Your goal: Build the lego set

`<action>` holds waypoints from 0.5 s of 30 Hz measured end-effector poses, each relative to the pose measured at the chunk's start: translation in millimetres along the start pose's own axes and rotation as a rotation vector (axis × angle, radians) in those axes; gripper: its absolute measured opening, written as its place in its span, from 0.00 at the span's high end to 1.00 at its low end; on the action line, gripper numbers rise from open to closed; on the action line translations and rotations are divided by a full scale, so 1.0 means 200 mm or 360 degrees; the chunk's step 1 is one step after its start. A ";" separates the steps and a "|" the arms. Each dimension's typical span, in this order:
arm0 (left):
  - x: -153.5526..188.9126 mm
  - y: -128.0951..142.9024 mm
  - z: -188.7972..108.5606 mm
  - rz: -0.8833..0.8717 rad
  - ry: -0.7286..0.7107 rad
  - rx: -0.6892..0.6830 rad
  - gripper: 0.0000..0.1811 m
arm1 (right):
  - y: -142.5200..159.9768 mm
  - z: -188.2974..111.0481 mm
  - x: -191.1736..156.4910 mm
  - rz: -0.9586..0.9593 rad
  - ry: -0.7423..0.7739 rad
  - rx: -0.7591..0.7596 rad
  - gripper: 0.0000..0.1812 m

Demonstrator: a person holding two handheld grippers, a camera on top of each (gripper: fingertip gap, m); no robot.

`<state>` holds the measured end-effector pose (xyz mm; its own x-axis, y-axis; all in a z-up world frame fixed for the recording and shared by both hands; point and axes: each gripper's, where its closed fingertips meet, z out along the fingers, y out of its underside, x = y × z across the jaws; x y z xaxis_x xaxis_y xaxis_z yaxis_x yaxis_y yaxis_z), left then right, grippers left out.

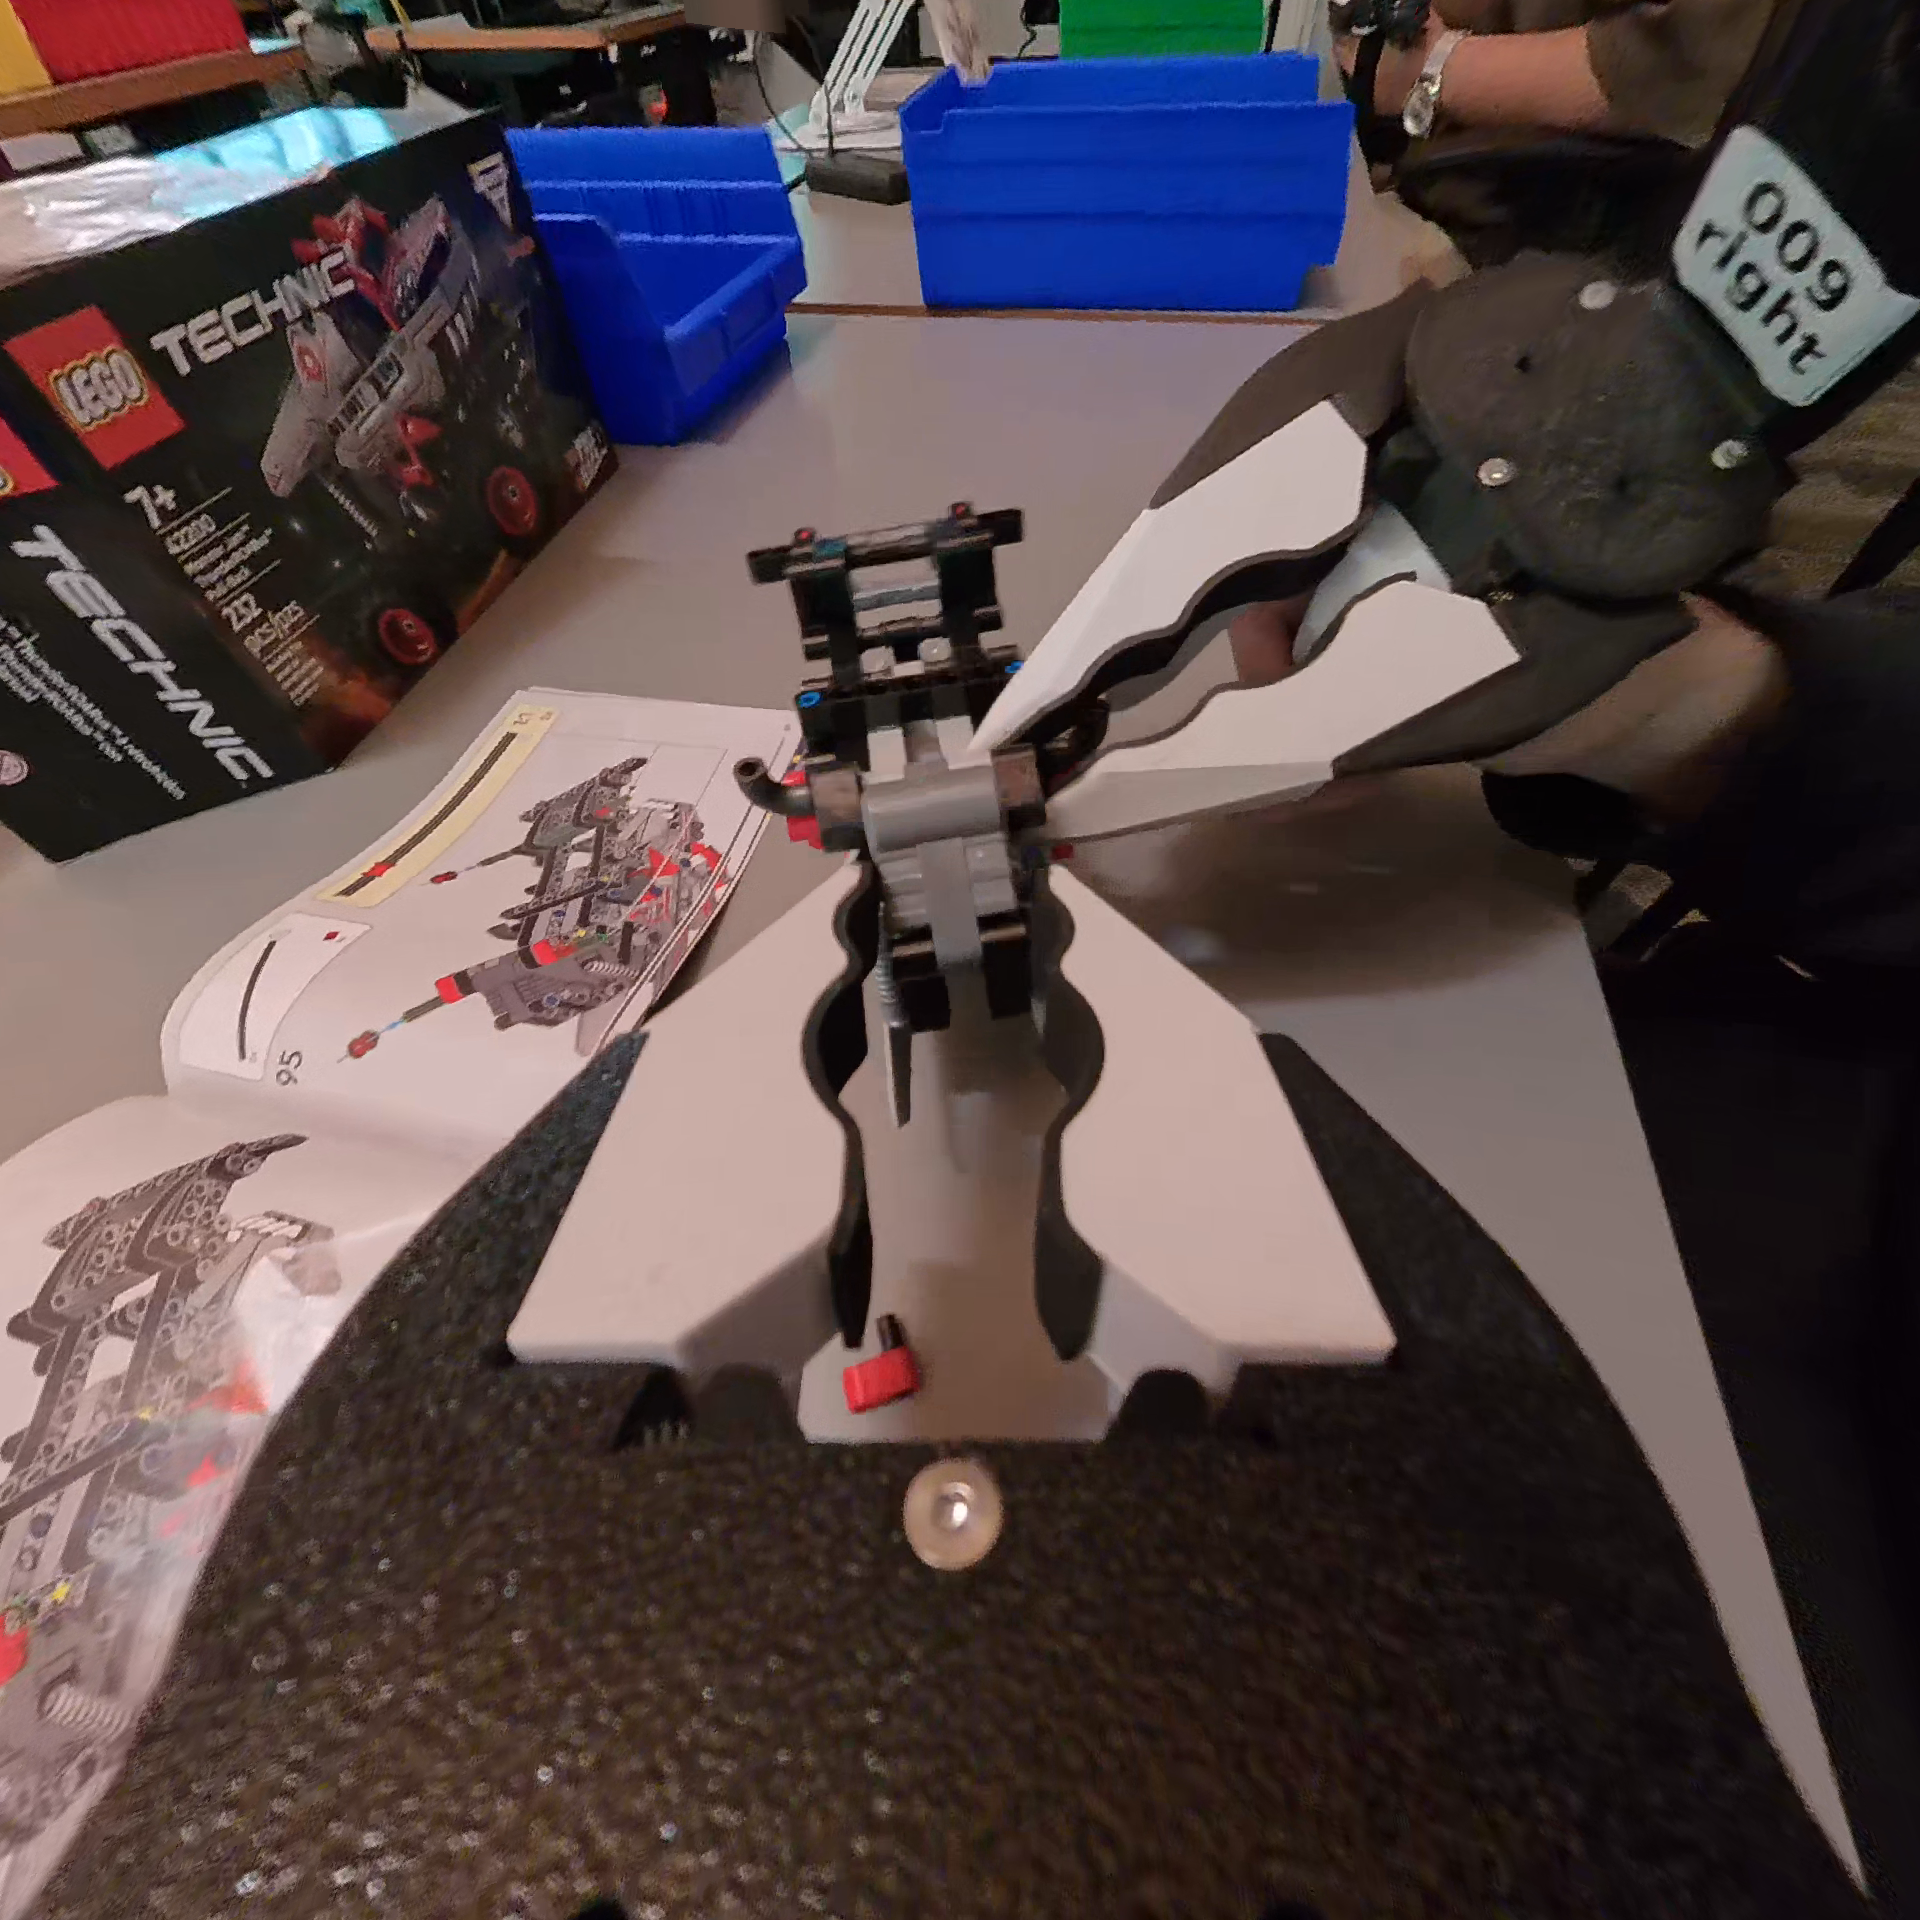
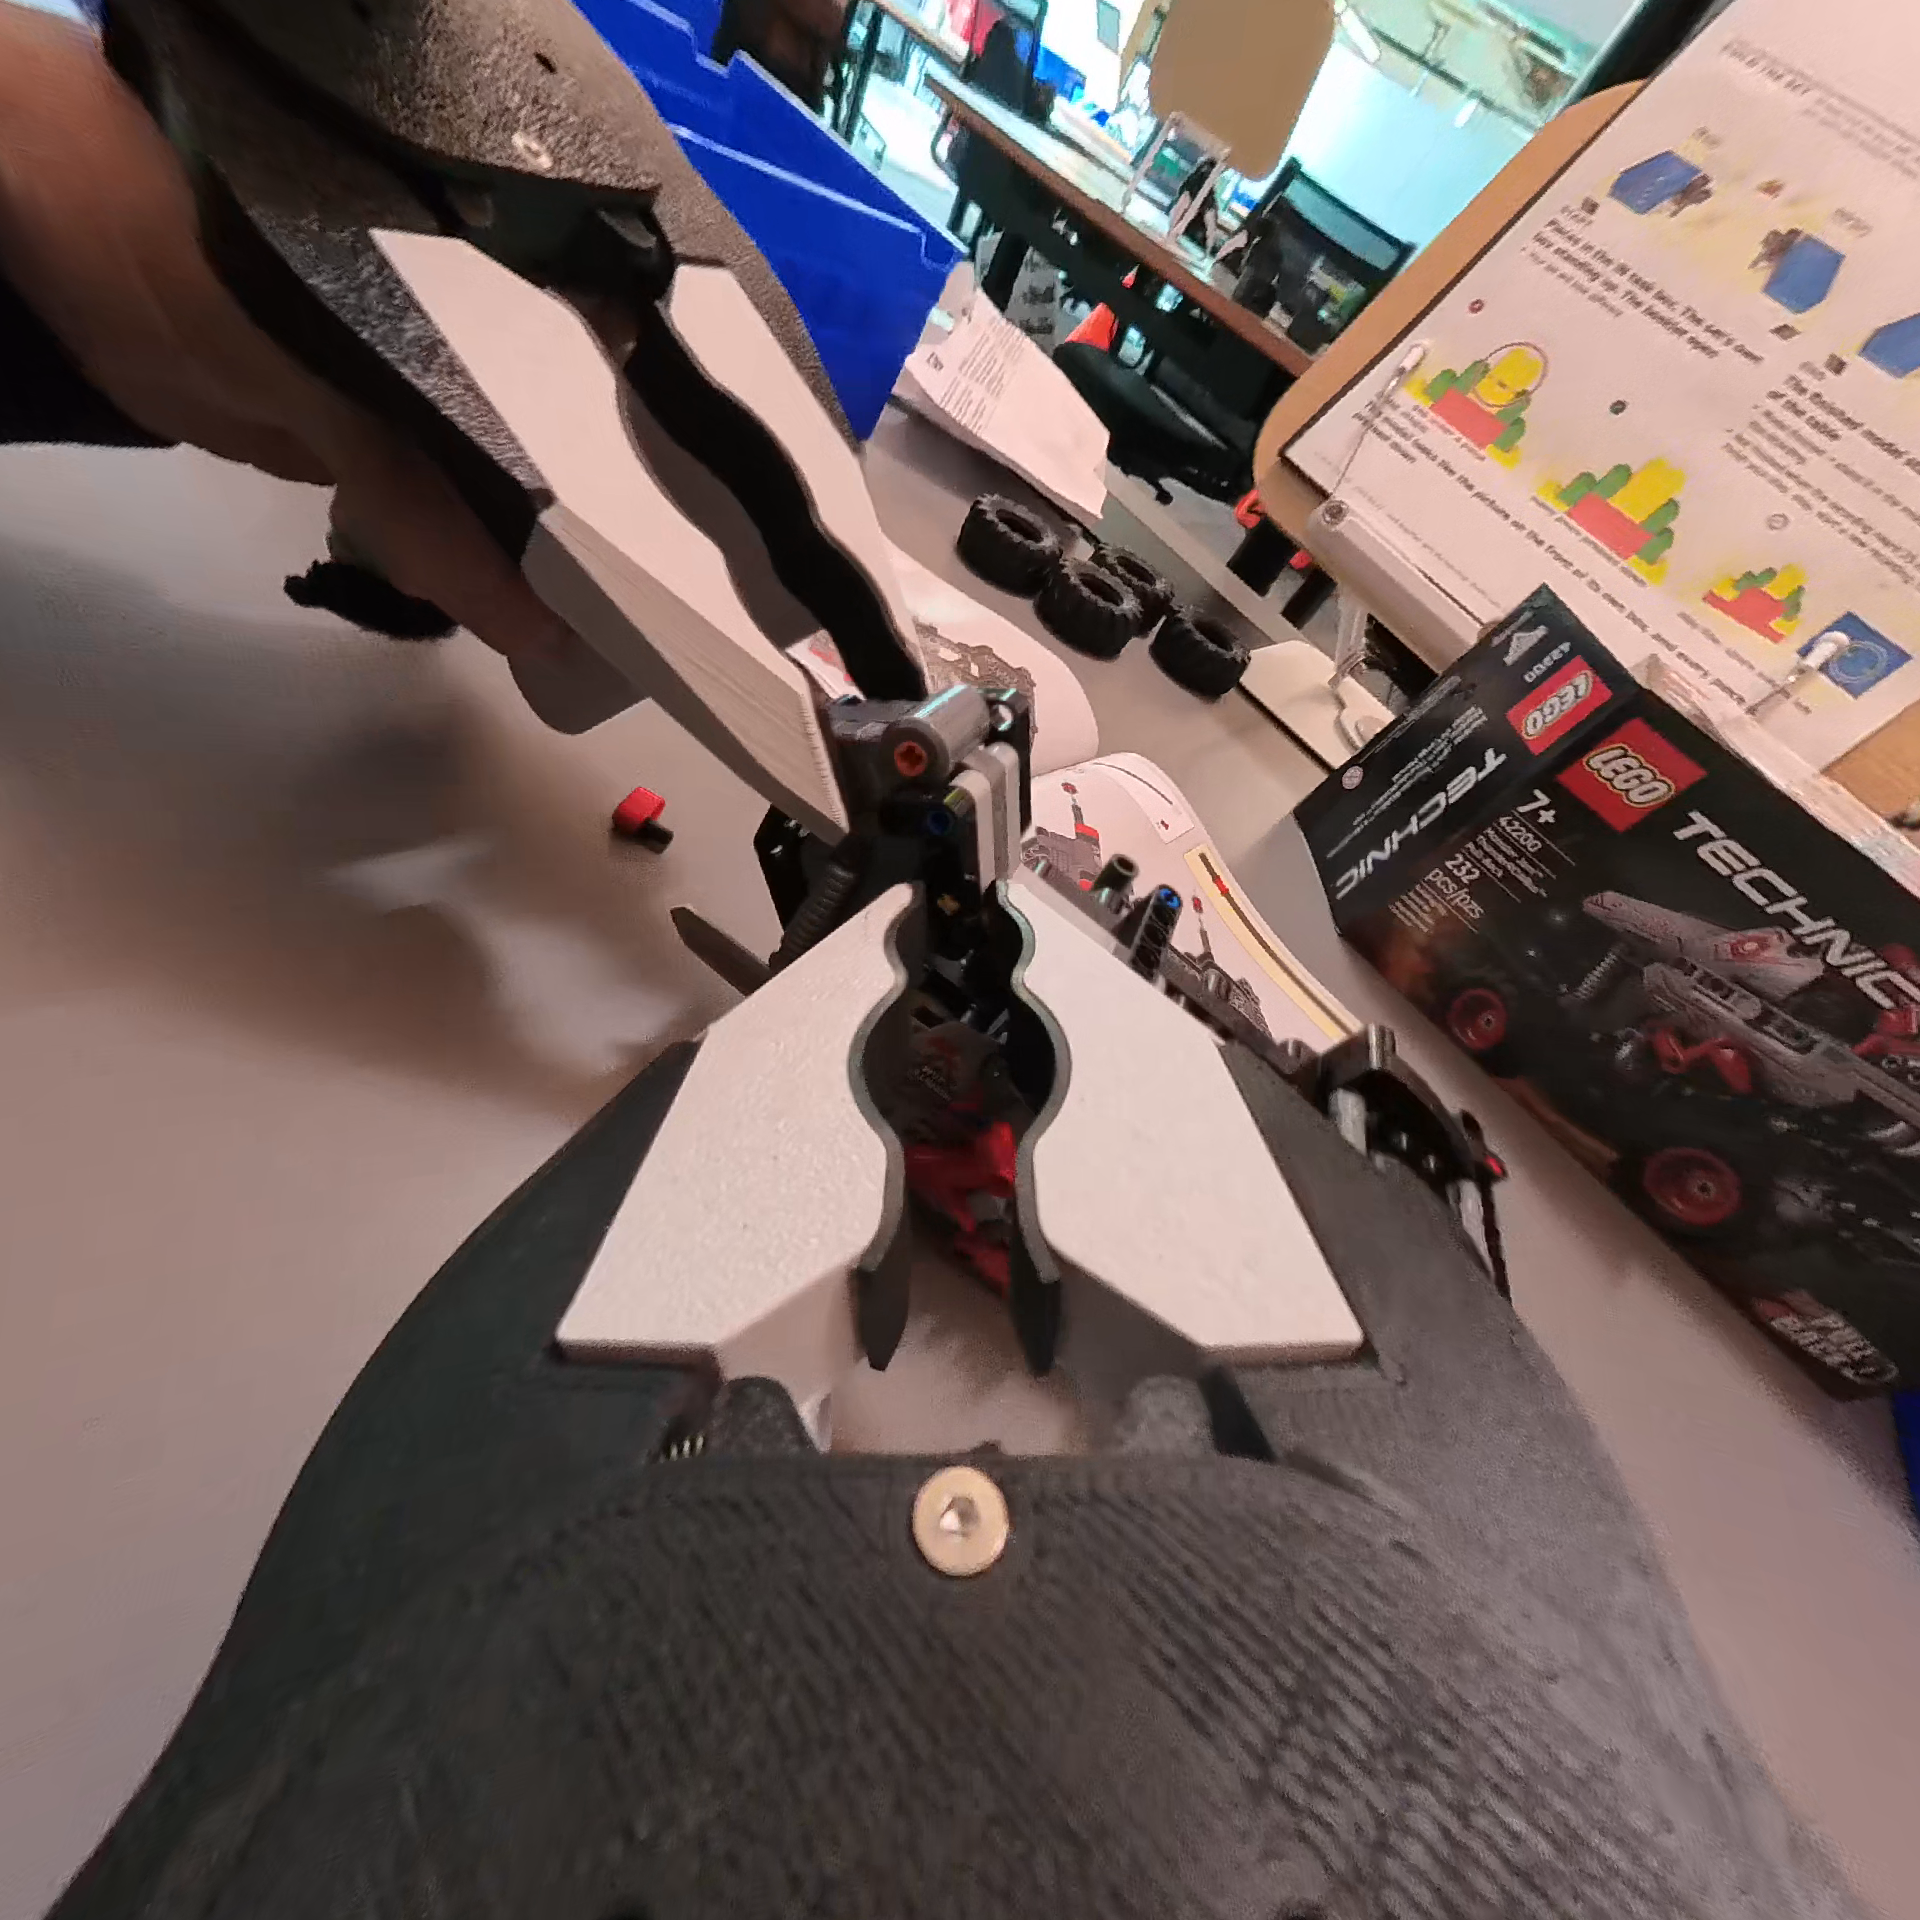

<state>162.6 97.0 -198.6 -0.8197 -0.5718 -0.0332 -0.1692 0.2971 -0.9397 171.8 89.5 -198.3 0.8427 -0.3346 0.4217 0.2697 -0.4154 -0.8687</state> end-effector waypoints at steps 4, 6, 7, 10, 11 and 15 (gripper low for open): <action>0.08 -0.03 0.03 0.0090 0.0008 0.0041 0.84 | 0.02 -0.08 0.03 0.0110 0.0014 0.0057 0.96; 0.12 -0.05 0.05 0.0127 0.0005 0.0059 0.83 | 0.03 -0.12 0.03 0.0175 0.0001 0.0092 0.95; 0.14 -0.06 0.06 0.0153 -0.0001 0.0059 0.83 | 0.03 -0.14 0.03 0.0197 -0.0006 0.0115 0.95; 0.17 -0.05 0.09 0.0211 -0.0037 0.0014 0.83 | 0.02 -0.18 0.04 0.0172 0.0026 0.0188 0.95; 0.17 -0.05 0.10 0.0227 -0.0049 0.0004 0.83 | 0.04 -0.19 0.04 0.0162 0.0028 0.0169 0.96; 0.22 -0.05 0.14 0.0282 -0.0041 0.0003 0.82 | 0.09 -0.23 0.07 0.0129 0.0062 0.0163 0.96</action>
<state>143.5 46.9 -200.4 -0.8225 -0.5298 -0.2071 -0.0223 0.3938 -0.9189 167.6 39.2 -195.3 0.8457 -0.3968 0.3570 0.2494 -0.2976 -0.9215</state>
